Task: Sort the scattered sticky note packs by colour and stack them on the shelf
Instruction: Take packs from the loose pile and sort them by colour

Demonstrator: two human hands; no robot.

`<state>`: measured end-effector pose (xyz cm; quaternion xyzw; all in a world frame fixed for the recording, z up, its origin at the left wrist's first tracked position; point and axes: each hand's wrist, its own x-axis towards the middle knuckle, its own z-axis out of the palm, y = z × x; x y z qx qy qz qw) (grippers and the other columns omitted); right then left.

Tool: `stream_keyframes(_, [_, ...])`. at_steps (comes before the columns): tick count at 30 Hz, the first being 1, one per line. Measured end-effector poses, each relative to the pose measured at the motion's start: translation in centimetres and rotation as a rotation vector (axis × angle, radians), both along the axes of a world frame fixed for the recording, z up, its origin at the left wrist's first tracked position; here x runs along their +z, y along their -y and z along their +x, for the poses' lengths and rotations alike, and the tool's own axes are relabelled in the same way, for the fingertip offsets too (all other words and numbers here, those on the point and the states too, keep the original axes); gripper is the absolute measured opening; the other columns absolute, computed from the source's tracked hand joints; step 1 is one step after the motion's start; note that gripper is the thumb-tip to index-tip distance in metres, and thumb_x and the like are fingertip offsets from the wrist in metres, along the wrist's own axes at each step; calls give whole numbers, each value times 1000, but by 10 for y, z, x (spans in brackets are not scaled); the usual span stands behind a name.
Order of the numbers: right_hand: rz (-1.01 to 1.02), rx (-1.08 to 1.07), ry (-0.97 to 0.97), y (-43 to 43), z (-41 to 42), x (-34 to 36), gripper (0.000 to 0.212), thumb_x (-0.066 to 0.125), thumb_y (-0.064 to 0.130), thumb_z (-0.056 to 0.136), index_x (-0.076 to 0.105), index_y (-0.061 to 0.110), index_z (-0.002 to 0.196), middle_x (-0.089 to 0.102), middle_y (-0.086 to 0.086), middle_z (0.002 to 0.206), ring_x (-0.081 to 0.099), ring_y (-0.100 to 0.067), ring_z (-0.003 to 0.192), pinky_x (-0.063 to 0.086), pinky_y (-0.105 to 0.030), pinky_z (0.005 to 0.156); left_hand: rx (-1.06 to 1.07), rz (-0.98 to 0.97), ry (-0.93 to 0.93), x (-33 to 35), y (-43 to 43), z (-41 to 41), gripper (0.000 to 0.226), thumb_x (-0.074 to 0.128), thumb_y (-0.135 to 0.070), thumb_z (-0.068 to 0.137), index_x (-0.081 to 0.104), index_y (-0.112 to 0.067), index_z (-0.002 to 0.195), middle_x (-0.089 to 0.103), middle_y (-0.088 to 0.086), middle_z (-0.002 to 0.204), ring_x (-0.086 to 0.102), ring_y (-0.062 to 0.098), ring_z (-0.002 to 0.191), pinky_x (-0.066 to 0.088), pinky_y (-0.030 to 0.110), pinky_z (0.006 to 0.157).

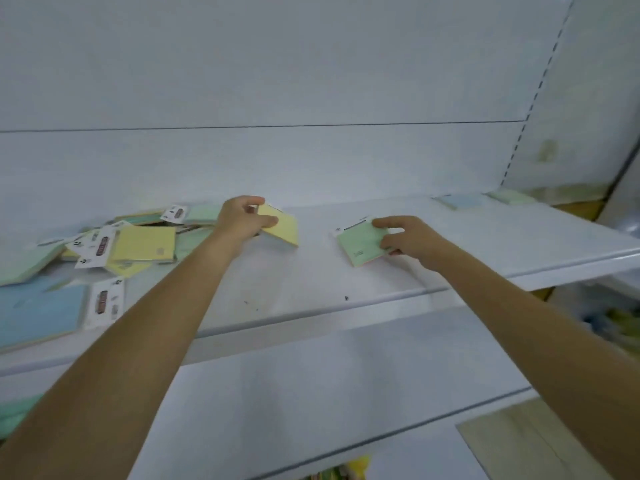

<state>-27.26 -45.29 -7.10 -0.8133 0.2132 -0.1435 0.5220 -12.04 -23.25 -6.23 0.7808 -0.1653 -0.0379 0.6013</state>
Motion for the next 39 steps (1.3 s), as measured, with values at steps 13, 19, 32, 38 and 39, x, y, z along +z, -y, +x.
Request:
stream_keyframes(13, [254,-369,267,224,-71,-3,41,39,-10,88,48,-4,127,48,-13,115,52,-27,101,58,-21,67,-60,-48,68,-5,219,-25,56,77,-13,71,53,-7,121,48,7,101,52,21,91,48,34,88])
stream_keyframes(19, [208,-365,250,333,-60,-11,43,36,-10,88,49,0,128,47,-21,131,51,-26,103,56,-22,69,27,29,96,-20,310,-22,56,76,-14,73,51,-6,122,45,3,99,52,23,100,44,35,96])
stream_keyframes(32, [212,-441,263,453,-2,2,38,37,-3,88,59,6,118,52,-19,131,57,-32,111,55,-29,75,171,551,9,-24,363,-10,53,69,-17,78,50,4,123,54,20,130,53,32,120,43,33,95])
stream_keyframes(38, [-108,-442,101,455,4,-13,39,35,5,92,54,7,126,51,-13,135,53,-30,116,43,-30,93,201,814,63,-25,357,-9,43,55,-17,84,49,-3,124,50,17,132,43,34,126,34,34,102])
stream_keyframes(39, [-214,-424,53,454,3,-16,40,34,5,92,51,5,129,50,-14,137,50,-32,120,41,-31,97,212,859,103,-26,358,-13,44,52,-19,86,46,-5,127,44,17,136,35,33,130,32,35,103])
